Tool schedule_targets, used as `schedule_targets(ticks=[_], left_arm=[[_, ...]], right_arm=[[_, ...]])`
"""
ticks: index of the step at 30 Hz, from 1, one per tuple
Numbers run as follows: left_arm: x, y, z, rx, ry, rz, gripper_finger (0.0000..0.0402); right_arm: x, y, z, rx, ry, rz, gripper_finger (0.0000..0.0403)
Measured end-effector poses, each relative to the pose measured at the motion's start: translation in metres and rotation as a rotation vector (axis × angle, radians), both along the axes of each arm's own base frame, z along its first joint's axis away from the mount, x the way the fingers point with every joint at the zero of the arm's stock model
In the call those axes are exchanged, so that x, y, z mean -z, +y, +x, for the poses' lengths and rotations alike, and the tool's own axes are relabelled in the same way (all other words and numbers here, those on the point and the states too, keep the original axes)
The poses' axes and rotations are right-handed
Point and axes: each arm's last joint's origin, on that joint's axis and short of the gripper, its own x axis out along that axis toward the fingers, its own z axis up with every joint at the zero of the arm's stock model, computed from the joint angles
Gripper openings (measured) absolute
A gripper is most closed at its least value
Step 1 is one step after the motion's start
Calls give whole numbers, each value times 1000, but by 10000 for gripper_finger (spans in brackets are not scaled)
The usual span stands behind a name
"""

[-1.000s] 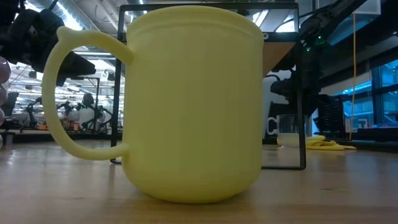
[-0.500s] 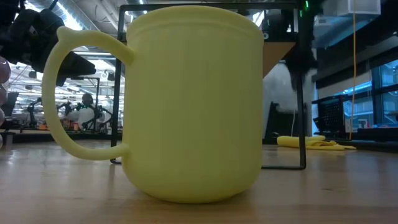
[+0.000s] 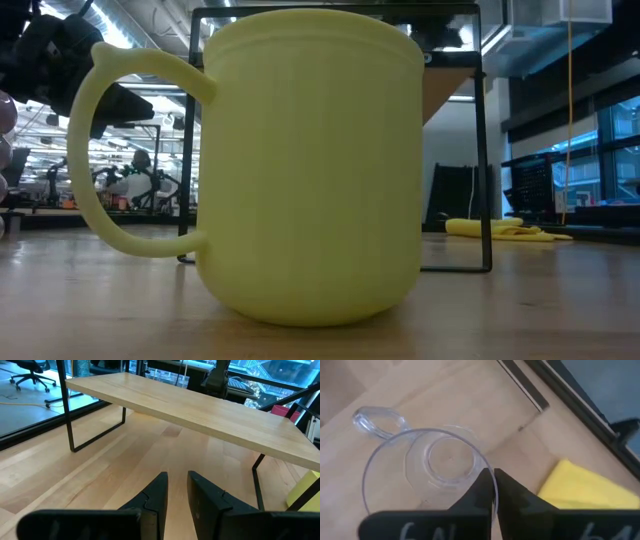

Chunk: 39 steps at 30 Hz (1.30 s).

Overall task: Stack small to large cups/mugs on shelf
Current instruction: Put the transparent mug on the shelf

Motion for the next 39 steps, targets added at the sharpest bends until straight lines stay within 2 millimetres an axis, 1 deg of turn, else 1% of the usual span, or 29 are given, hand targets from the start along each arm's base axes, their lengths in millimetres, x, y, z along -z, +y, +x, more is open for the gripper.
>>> schedule_targets(ticks=[2, 5, 9, 11, 13, 15, 18, 20, 26, 35, 39], left_arm=[[0, 0, 0, 0, 0, 0, 68], [0, 0, 0, 0, 0, 0, 68], [0, 0, 0, 0, 0, 0, 68], [0, 0, 0, 0, 0, 0, 68], [0, 0, 0, 0, 0, 0, 68], [0, 0, 0, 0, 0, 0, 68], [0, 0, 0, 0, 2, 1, 68], [0, 0, 0, 0, 2, 1, 68], [0, 0, 0, 0, 2, 1, 68], [0, 0, 0, 0, 2, 1, 68], [0, 0, 0, 0, 2, 1, 68]], right_arm=[[5, -8, 18, -16, 38, -12, 11], [9, -22, 39, -35, 75, -23, 11], [11, -41, 59, -53, 85, -31, 12], [20, -51, 66, -48, 94, -19, 12], [33, -59, 66, -56, 116, 34, 12], [43, -62, 67, -58, 165, 65, 12], [51, -65, 70, -82, 215, 34, 12], [49, -64, 73, -94, 188, 1, 12], [32, -63, 80, -105, 64, -67, 12], [36, -64, 83, -105, 49, -44, 12], [36, -64, 84, -104, 36, -51, 25]])
